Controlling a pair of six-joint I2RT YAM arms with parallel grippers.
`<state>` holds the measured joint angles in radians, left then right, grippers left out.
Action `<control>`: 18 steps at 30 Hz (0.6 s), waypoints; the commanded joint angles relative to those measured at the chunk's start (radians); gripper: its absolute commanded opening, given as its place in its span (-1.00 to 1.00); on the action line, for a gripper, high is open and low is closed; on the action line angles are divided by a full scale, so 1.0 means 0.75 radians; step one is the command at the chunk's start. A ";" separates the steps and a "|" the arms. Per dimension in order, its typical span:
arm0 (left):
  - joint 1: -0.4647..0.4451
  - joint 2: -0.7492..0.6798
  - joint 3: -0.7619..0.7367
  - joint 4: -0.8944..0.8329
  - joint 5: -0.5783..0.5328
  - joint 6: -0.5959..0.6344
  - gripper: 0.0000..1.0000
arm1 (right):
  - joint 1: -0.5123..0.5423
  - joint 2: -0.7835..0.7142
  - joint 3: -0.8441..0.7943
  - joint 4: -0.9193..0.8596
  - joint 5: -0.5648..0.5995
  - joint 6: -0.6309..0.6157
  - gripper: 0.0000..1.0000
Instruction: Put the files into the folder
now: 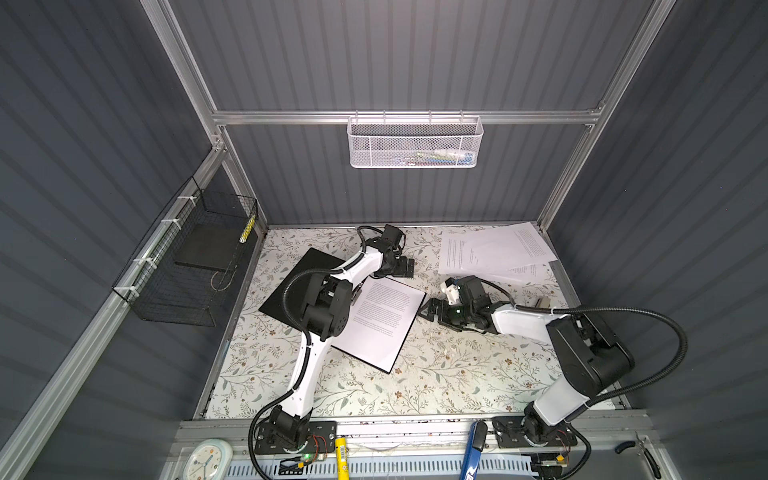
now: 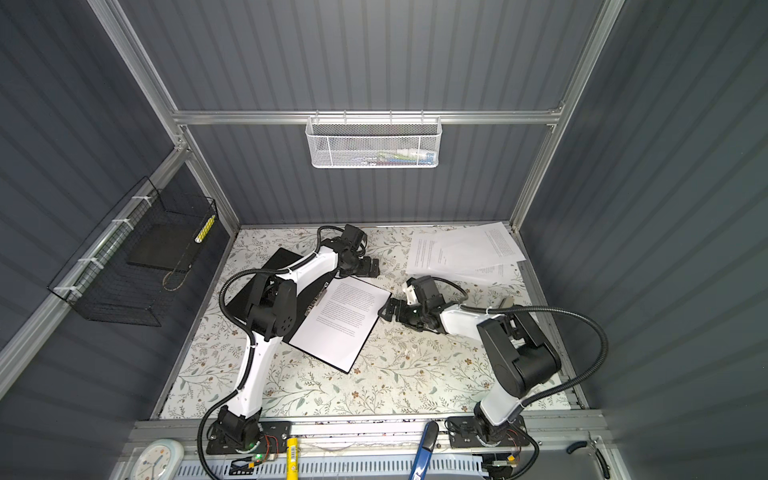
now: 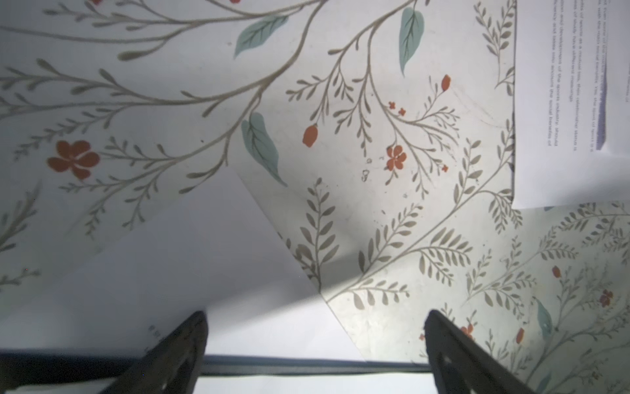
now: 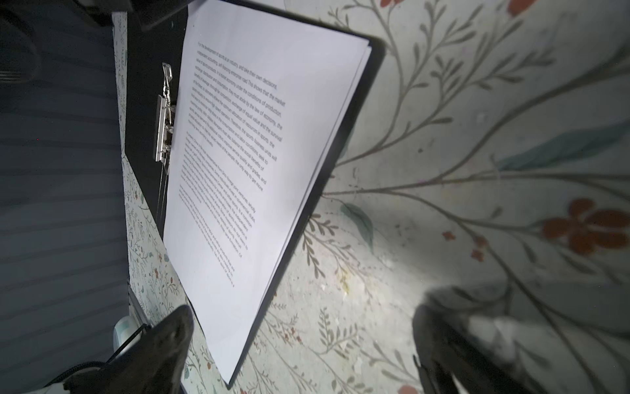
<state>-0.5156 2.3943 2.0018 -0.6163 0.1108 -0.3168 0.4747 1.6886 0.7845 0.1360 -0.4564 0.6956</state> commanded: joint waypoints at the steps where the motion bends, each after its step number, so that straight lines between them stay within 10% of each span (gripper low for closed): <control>1: -0.003 0.119 -0.059 -0.172 0.080 -0.003 0.99 | 0.007 0.090 0.113 0.093 0.032 0.048 0.98; 18: 0.000 0.133 -0.015 -0.195 0.119 0.019 0.99 | 0.115 0.386 0.387 -0.036 0.055 0.146 0.98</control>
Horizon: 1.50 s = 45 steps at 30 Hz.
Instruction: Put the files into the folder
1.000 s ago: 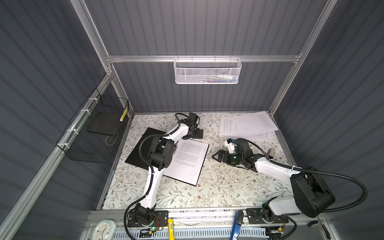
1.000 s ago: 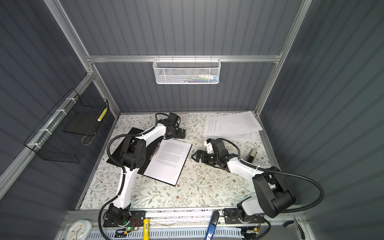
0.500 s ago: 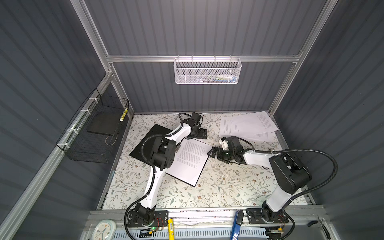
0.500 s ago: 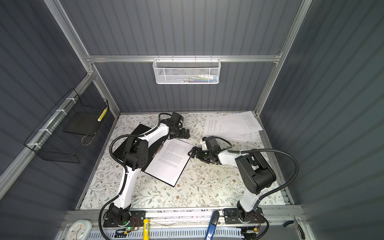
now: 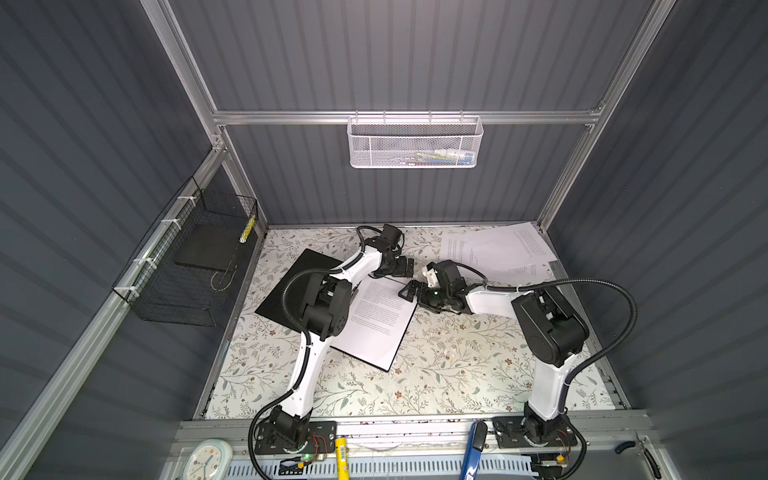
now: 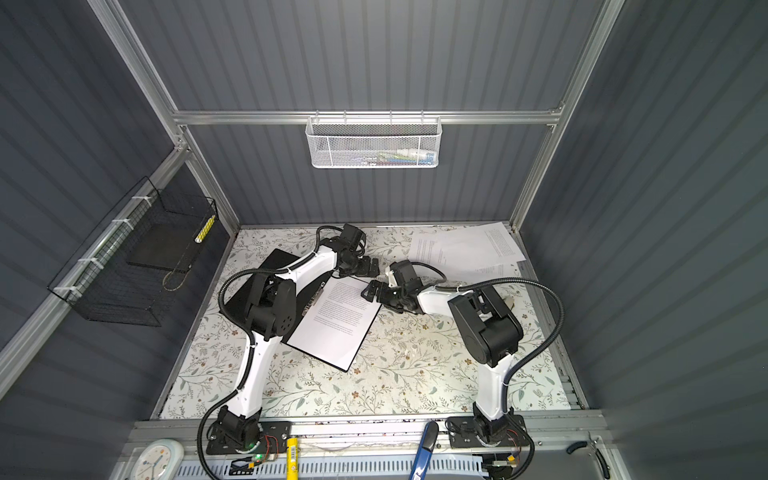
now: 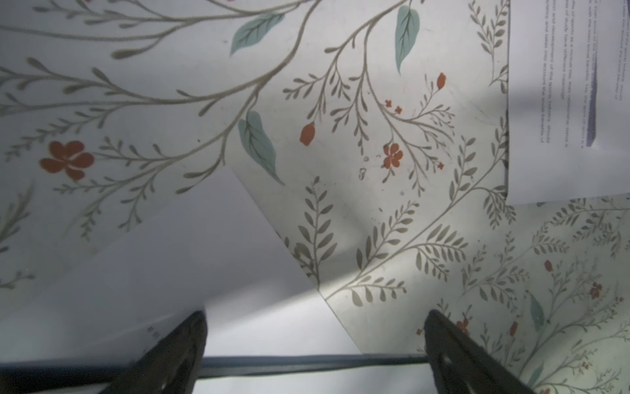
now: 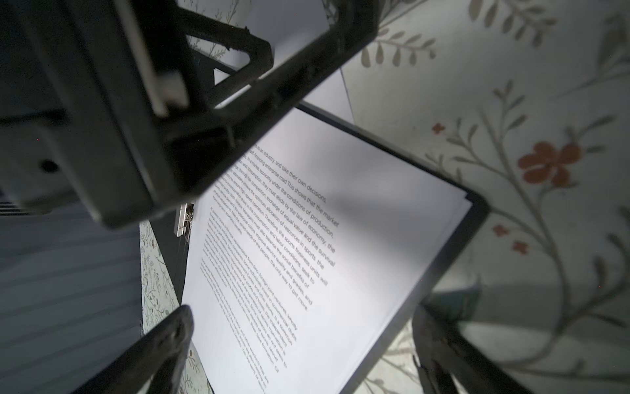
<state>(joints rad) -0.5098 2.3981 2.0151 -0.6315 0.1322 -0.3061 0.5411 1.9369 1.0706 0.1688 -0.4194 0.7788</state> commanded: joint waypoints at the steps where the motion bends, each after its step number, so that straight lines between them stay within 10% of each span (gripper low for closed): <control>1: -0.007 0.135 -0.024 -0.176 0.097 0.007 0.99 | 0.036 0.064 0.015 -0.076 0.003 0.035 0.98; 24: -0.084 0.251 0.146 -0.186 0.240 -0.013 0.99 | 0.161 0.122 0.105 -0.103 0.034 -0.005 0.98; 45: 0.099 -0.242 -0.150 0.095 0.413 -0.023 0.99 | 0.118 -0.080 0.081 -0.230 0.163 -0.188 0.98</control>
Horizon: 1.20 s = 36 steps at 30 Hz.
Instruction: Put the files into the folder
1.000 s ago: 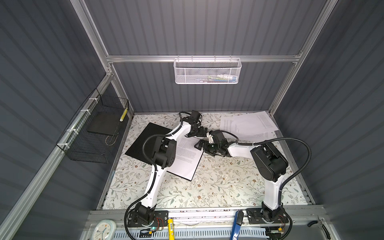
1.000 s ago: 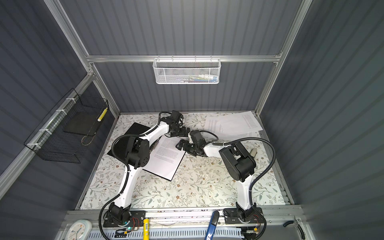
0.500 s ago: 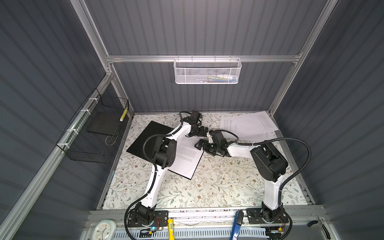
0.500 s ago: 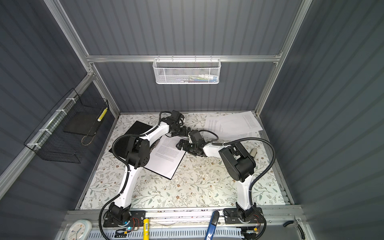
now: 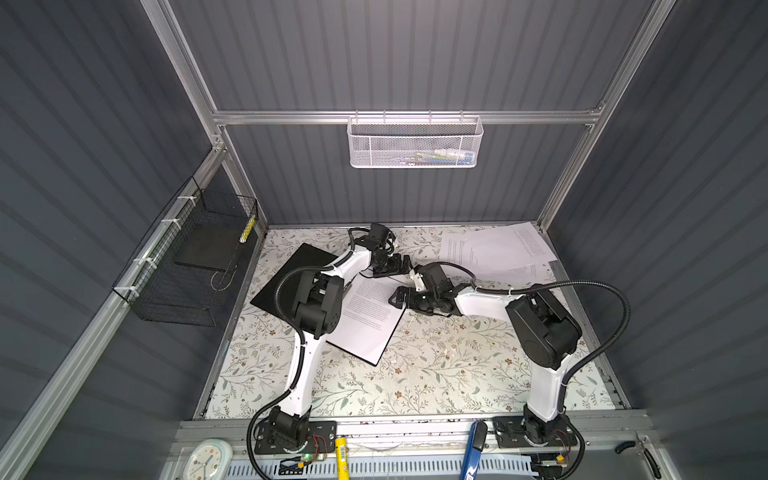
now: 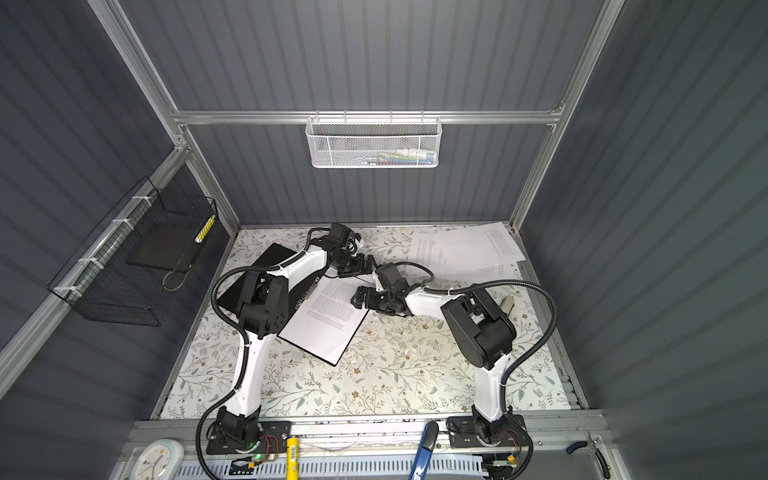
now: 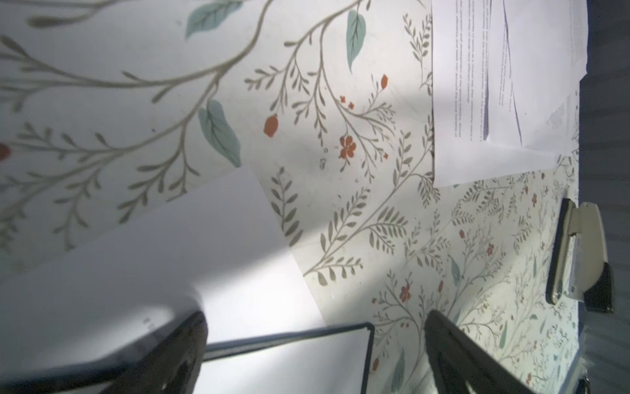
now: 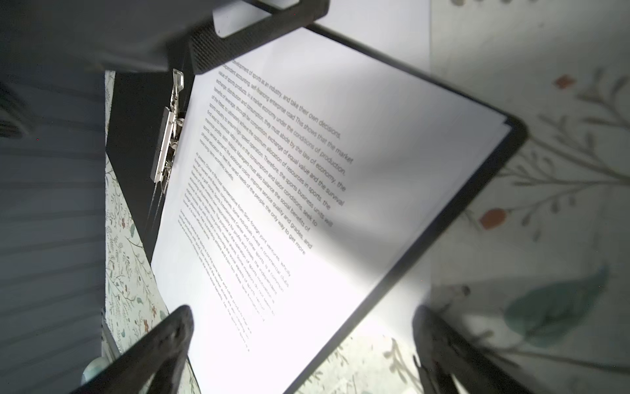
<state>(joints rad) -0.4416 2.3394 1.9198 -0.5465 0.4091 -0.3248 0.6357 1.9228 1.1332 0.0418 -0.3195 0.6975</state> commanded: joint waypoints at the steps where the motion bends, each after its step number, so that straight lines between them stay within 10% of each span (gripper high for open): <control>1: 0.012 -0.212 -0.043 -0.010 0.011 0.024 0.99 | -0.013 -0.070 -0.001 -0.065 0.026 -0.088 0.98; 11: 0.057 -0.764 -0.577 -0.132 -0.693 0.488 0.90 | -0.114 0.025 0.236 -0.169 -0.110 -0.243 0.96; 20: 0.155 -0.697 -0.610 -0.325 -0.605 0.547 0.51 | -0.146 0.311 0.681 -0.299 -0.265 -0.297 0.51; 27: 0.159 -0.638 -0.731 -0.191 -0.748 0.589 0.44 | -0.154 0.574 0.998 -0.398 -0.334 -0.255 -0.32; 36: 0.163 -0.540 -0.725 -0.197 -0.865 0.599 0.36 | -0.159 0.734 1.180 -0.468 -0.309 -0.190 -0.49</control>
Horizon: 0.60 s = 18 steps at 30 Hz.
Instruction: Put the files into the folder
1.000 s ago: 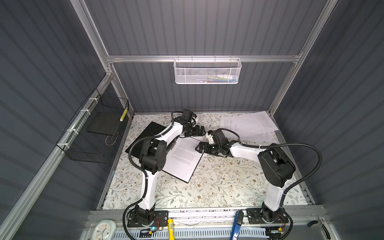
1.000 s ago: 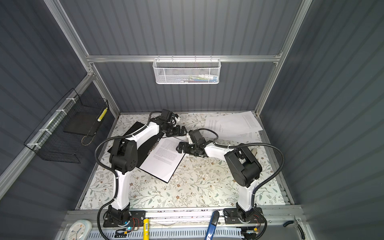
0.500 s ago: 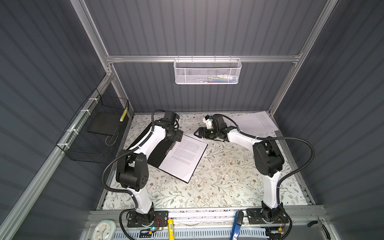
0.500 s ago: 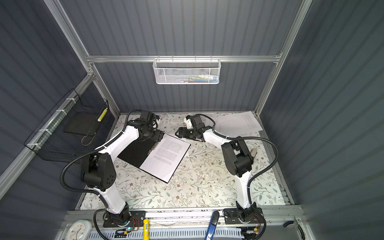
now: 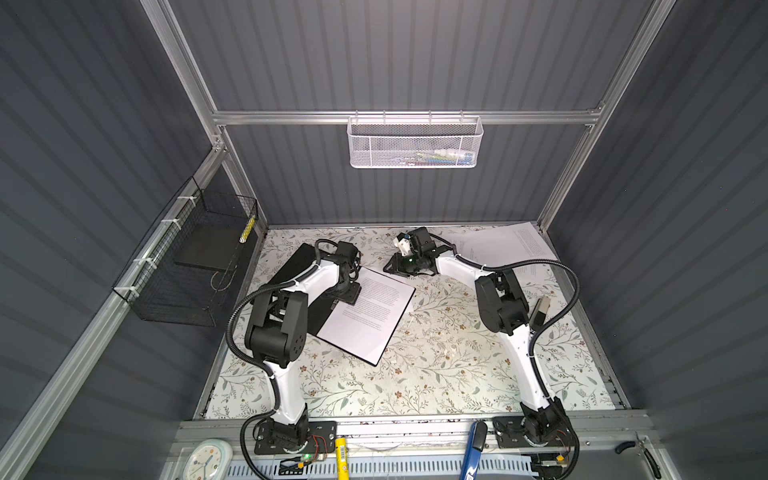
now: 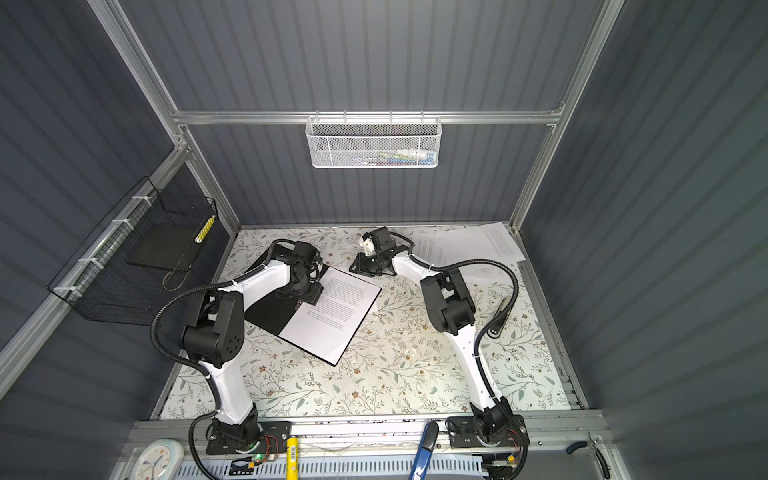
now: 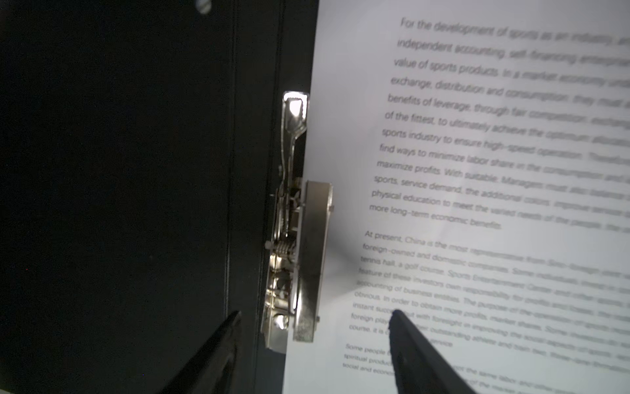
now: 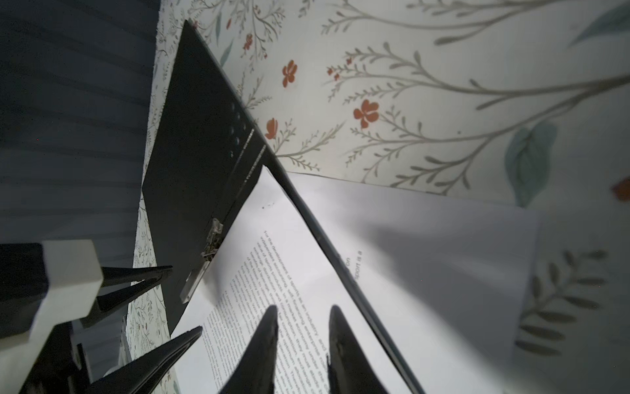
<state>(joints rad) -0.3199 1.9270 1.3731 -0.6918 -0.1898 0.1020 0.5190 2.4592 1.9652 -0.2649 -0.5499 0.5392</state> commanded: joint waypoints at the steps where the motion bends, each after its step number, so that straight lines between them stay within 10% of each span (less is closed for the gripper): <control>1: 0.003 0.013 0.002 0.000 -0.066 0.029 0.36 | -0.004 0.029 0.084 -0.067 0.008 0.028 -0.51; 18: 0.017 0.090 0.035 0.020 -0.096 0.023 -0.04 | -0.030 0.115 0.183 -0.158 0.058 0.104 -0.62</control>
<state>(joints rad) -0.3122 1.9743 1.3754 -0.6643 -0.2596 0.1139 0.5026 2.5034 2.0659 -0.3504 -0.5121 0.6022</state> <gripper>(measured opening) 0.495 0.194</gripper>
